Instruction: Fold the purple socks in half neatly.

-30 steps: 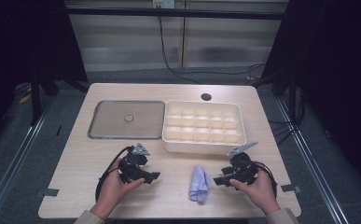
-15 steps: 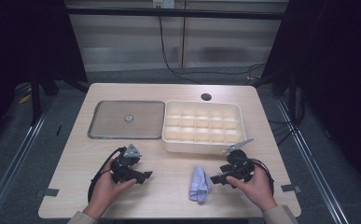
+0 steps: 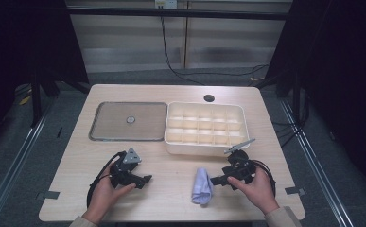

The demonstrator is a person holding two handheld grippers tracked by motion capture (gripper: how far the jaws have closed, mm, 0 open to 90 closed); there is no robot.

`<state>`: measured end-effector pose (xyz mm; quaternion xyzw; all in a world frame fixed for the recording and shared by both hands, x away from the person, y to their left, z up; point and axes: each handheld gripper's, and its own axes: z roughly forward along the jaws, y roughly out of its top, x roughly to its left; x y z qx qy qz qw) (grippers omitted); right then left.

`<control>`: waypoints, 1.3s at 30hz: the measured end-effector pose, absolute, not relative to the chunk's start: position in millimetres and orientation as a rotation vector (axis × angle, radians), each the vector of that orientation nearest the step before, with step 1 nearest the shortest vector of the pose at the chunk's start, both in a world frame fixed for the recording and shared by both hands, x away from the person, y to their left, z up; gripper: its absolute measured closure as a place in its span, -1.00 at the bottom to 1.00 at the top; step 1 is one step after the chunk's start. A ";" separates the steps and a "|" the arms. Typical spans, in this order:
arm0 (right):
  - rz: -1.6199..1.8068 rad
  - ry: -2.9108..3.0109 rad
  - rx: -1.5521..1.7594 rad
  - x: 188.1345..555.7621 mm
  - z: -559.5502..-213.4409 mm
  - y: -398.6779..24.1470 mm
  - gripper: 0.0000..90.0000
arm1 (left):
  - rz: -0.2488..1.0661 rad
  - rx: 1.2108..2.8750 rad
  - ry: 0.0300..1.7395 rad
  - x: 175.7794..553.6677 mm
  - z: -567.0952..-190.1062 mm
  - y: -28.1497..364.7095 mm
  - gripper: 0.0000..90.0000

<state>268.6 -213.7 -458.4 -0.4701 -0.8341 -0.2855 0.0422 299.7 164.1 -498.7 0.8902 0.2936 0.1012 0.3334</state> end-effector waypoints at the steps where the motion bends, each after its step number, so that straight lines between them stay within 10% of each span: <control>1: -0.867 -2.542 -1.444 268.7 -459.3 -213.1 -0.46 | 0.264 2.329 0.758 300.2 -498.7 164.9 -0.56; 28: -0.855 -2.380 -1.477 269.9 -462.8 -193.6 -0.59 | 0.285 2.241 0.719 298.1 -508.2 170.4 -0.66; 39: -0.843 -2.369 -1.445 269.3 -469.0 -185.3 -0.36 | 0.283 2.225 0.732 297.8 -508.8 169.5 -0.66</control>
